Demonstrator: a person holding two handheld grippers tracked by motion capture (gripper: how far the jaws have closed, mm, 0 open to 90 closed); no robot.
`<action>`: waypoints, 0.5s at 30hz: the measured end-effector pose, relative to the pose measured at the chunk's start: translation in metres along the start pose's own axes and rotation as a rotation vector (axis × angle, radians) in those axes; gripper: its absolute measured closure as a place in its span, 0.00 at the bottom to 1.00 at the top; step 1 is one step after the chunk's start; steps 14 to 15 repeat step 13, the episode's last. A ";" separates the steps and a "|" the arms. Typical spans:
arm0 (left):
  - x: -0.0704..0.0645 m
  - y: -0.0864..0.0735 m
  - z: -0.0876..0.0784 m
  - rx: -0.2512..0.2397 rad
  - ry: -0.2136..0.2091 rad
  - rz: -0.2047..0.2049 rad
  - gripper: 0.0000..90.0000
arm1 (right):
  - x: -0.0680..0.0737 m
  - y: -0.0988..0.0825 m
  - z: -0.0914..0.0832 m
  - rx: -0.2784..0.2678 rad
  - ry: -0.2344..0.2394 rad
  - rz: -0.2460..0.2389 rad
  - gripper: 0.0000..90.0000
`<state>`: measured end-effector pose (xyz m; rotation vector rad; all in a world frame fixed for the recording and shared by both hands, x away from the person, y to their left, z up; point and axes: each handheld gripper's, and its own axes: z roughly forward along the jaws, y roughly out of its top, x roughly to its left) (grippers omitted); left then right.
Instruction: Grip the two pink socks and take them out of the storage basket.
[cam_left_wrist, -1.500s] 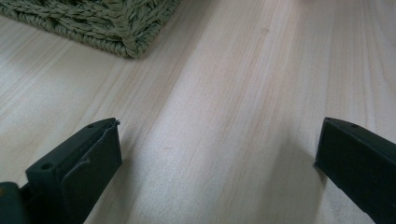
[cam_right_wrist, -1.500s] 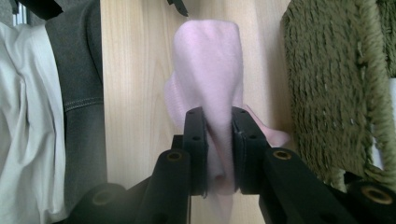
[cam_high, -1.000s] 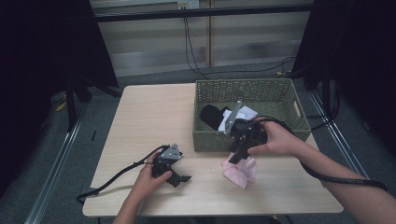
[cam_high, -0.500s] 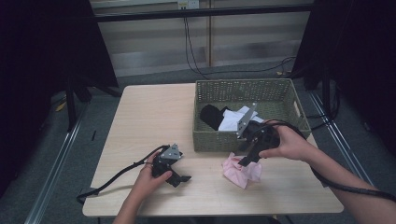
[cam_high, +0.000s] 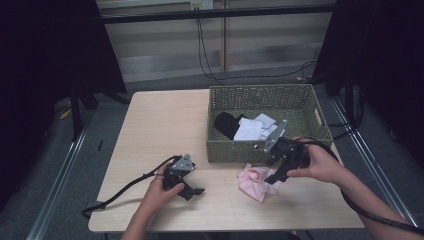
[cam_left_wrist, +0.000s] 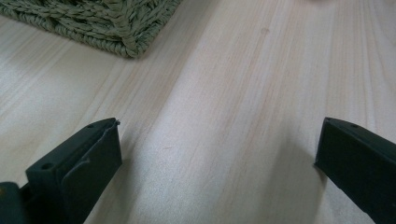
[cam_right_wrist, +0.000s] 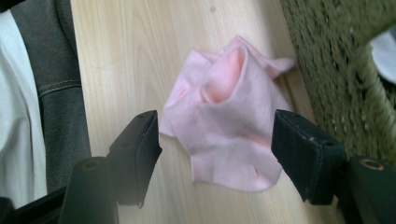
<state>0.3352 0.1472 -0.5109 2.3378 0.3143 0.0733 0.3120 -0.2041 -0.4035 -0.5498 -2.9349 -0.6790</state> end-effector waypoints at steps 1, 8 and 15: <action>0.000 0.000 0.000 0.000 0.001 0.000 0.00 | 0.000 -0.003 0.000 0.000 -0.006 0.005 0.35; 0.000 0.000 0.000 0.000 0.000 -0.001 0.00 | 0.000 -0.021 0.002 -0.049 -0.023 0.051 0.32; 0.000 0.000 0.000 0.000 0.000 0.000 0.00 | 0.003 -0.029 0.005 -0.089 -0.061 0.074 0.31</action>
